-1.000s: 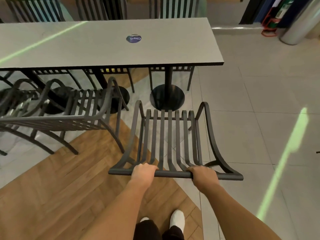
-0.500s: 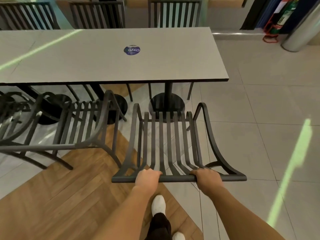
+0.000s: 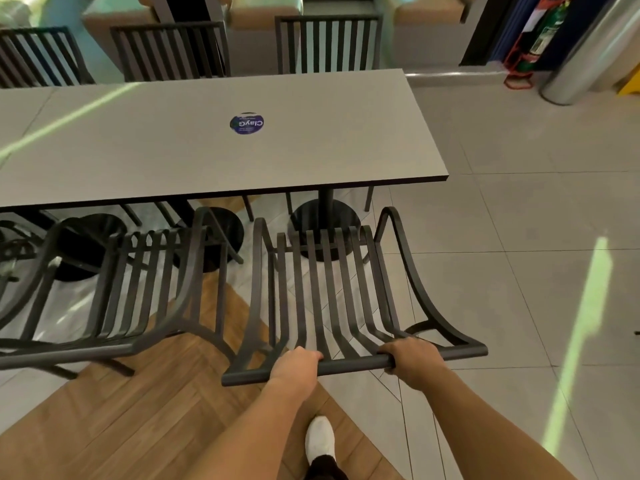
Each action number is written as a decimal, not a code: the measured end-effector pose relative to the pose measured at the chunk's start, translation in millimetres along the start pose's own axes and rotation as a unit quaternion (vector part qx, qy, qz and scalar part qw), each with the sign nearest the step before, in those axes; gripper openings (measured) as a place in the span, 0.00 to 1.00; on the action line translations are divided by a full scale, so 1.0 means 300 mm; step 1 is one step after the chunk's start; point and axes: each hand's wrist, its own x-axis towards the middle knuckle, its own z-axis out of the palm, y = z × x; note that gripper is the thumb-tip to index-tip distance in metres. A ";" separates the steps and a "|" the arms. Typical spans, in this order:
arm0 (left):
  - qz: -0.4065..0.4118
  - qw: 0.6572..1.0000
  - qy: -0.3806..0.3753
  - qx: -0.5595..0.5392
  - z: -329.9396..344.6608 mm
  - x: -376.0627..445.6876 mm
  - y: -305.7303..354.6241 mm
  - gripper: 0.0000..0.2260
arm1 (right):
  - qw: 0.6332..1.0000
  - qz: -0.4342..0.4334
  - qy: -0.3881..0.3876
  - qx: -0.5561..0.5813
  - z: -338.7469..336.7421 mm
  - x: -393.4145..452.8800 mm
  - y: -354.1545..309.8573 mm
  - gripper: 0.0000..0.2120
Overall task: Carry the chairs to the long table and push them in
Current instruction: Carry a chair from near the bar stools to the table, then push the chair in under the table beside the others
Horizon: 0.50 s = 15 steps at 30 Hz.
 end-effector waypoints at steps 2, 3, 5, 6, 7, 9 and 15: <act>0.005 1.000 -0.024 -0.007 -0.021 0.004 0.001 0.22 | 0.999 0.000 -0.027 0.032 -0.019 -0.003 0.003 0.18; 0.007 0.999 -0.034 -0.010 -0.034 0.003 0.004 0.21 | 0.998 0.004 -0.039 0.051 -0.028 -0.006 0.003 0.19; 0.019 0.998 -0.054 -0.033 -0.066 0.002 0.021 0.21 | 0.994 0.012 -0.063 0.091 -0.053 -0.016 0.010 0.23; 0.030 0.996 -0.066 -0.050 -0.086 0.001 0.034 0.23 | 0.990 0.015 -0.075 0.117 -0.066 -0.022 0.017 0.25; 0.042 0.994 -0.079 -0.064 -0.111 0.003 0.050 0.25 | 0.984 0.021 -0.085 0.152 -0.080 -0.028 0.030 0.27; 0.059 0.990 -0.098 -0.084 -0.168 0.014 0.092 0.31 | 0.968 0.035 -0.089 0.233 -0.110 -0.041 0.070 0.31; 0.065 0.992 -0.018 -0.104 -0.316 0.098 0.275 0.22 | 0.961 0.087 0.033 0.260 -0.193 -0.051 0.276 0.20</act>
